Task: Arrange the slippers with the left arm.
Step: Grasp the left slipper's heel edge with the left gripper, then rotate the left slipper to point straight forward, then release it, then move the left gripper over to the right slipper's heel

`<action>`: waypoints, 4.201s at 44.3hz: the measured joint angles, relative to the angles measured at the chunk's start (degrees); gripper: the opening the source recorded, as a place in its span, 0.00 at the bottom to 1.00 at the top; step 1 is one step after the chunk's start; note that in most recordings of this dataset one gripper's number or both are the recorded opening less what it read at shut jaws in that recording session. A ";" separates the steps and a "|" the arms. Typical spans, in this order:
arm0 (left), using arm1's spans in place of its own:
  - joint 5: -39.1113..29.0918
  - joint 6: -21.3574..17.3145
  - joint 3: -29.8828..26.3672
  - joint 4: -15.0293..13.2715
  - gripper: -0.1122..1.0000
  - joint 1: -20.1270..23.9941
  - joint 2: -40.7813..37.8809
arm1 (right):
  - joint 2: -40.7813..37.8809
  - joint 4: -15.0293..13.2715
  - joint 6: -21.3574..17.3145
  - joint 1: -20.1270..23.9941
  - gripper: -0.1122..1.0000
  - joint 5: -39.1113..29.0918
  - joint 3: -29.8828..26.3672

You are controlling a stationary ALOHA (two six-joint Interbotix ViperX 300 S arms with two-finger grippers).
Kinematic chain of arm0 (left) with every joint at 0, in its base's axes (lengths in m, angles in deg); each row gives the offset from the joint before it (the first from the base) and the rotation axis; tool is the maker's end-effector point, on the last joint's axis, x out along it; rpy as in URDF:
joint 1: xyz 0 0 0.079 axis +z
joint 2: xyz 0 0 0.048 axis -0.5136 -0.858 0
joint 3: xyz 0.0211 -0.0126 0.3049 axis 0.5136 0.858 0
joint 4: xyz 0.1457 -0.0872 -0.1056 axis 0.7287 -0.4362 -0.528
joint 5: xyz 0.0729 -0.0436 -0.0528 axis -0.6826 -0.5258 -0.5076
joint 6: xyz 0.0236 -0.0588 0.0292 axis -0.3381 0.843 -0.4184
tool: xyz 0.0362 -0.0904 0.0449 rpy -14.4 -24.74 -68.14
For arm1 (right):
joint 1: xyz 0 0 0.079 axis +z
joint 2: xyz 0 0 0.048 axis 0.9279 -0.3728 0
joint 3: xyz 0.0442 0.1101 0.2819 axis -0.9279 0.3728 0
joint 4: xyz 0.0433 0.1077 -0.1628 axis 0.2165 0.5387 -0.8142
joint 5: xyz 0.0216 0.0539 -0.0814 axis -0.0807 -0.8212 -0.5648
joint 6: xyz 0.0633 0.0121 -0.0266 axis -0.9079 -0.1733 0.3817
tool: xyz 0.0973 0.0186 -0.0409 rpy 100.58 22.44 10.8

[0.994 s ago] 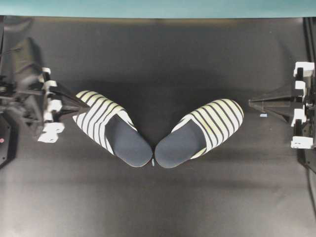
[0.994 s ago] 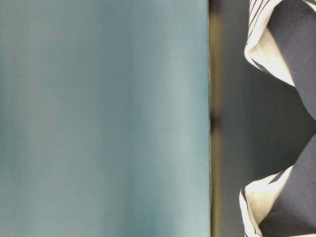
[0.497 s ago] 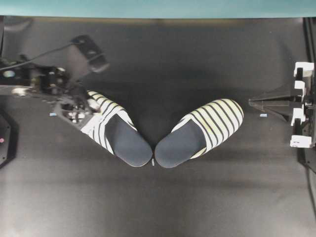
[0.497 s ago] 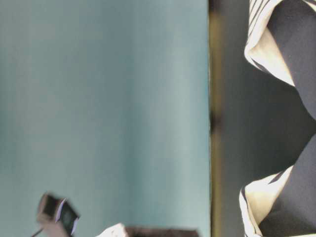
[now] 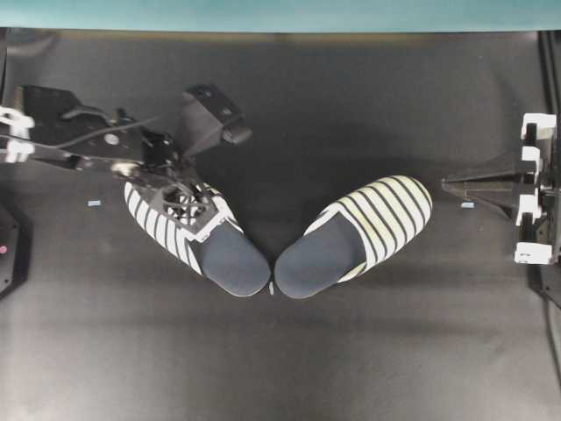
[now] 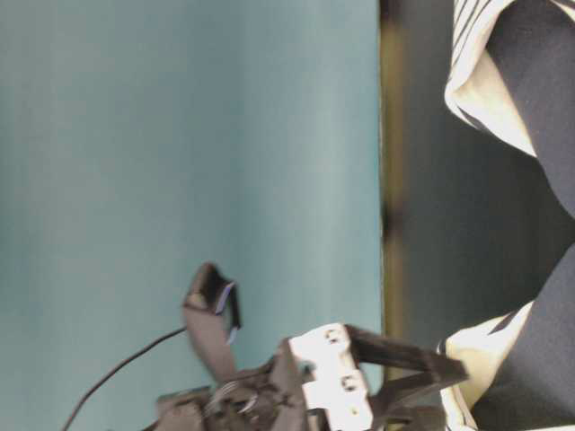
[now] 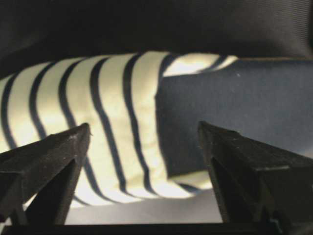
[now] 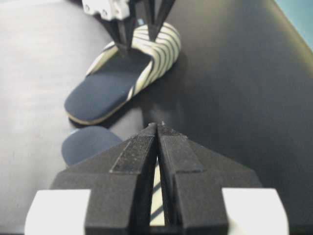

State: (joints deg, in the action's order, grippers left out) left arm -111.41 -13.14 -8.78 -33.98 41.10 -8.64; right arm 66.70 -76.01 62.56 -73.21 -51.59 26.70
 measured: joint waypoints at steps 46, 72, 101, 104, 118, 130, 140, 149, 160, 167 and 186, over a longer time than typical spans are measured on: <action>-5.36 -34.45 -10.28 0.62 0.11 2.72 -1.58 | 0.18 0.18 0.00 0.00 0.10 2.20 1.23; 10.11 -35.86 -6.33 0.62 0.11 2.81 -5.80 | 0.18 0.18 0.00 0.00 0.10 2.20 1.32; 10.90 -38.32 -5.80 0.62 0.11 2.11 -7.56 | 0.18 0.79 0.00 0.00 0.10 2.20 1.49; 11.16 -39.81 -5.63 0.62 0.11 1.76 -7.56 | 0.18 0.79 0.00 0.00 0.10 2.20 1.49; 13.80 -39.11 -5.63 0.62 0.13 1.32 -7.65 | 0.18 0.79 0.00 0.00 0.10 2.20 1.85; 13.97 -39.02 -5.54 0.53 0.34 1.32 -7.65 | 0.18 0.79 0.00 0.00 0.10 2.20 1.93; 14.06 -41.13 -5.19 0.62 0.87 0.62 -7.56 | 0.18 0.88 0.00 0.00 0.10 2.20 1.93; 14.59 -50.10 -5.36 0.53 0.88 -1.76 -7.29 | 0.18 0.88 0.00 0.00 0.10 2.29 2.11; 22.32 -62.40 -7.73 0.62 0.89 -4.57 -7.12 | 0.18 0.88 0.00 0.00 0.10 2.29 2.29; 27.07 -63.37 -9.40 0.53 0.88 -3.78 -7.21 | 0.18 1.23 -0.09 0.00 0.10 2.29 2.37; 29.53 -71.28 -16.88 0.62 0.88 -3.60 -12.22 | 0.18 1.49 -0.09 0.00 0.10 3.52 2.55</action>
State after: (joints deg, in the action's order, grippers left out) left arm -81.88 -84.42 -25.66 -33.37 37.50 -20.86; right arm 66.88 -74.52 62.47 -73.21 -48.07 29.25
